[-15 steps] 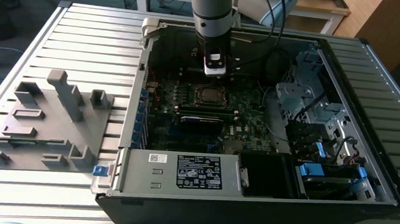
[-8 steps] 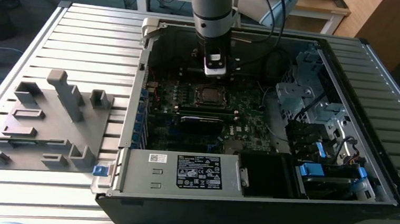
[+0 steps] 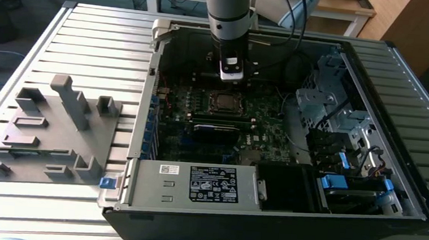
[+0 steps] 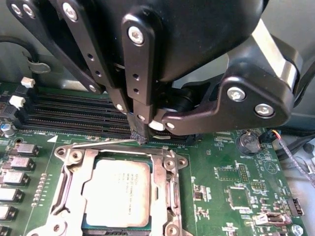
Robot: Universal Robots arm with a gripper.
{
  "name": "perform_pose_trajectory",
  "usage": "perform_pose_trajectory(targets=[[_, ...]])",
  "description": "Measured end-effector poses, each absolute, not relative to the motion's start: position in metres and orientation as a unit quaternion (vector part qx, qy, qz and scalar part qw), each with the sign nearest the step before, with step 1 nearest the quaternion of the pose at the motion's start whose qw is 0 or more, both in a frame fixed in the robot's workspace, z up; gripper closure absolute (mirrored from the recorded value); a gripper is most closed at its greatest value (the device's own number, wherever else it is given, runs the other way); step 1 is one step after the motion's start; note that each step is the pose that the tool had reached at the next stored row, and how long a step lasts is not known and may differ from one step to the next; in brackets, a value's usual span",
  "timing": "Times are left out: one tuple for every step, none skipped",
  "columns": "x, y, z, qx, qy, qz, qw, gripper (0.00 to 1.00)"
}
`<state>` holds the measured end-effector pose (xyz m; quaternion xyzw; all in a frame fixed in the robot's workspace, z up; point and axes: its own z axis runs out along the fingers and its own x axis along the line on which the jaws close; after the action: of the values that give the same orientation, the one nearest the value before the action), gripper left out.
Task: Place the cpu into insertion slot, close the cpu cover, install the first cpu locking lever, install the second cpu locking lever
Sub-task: 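Install the first cpu locking lever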
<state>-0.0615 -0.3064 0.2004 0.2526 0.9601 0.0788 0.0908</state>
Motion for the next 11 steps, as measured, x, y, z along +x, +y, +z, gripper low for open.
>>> perform_pose_trajectory(targets=[[-0.0617,-0.3064,0.2000,0.252,0.960,0.079,0.093,0.89],[-0.0619,-0.3064,0.1996,0.252,0.960,0.080,0.095,0.89],[-0.0620,-0.3064,0.1995,0.252,0.960,0.080,0.097,0.89],[-0.0620,-0.3064,0.1995,0.252,0.960,0.080,0.097,0.89],[-0.0620,-0.3064,0.1995,0.252,0.960,0.080,0.097,0.89],[-0.0620,-0.3064,0.1995,0.252,0.960,0.080,0.097,0.89],[-0.0623,-0.3064,0.1995,0.252,0.960,0.080,0.097,0.89],[-0.0629,-0.3064,0.1995,0.252,0.960,0.080,0.097,0.89],[-0.0635,-0.3064,0.1995,0.252,0.960,0.080,0.097,0.89],[-0.0643,-0.3063,0.1995,0.252,0.959,0.080,0.097,0.89],[-0.0649,-0.3061,0.1995,0.252,0.959,0.080,0.097,0.89]])
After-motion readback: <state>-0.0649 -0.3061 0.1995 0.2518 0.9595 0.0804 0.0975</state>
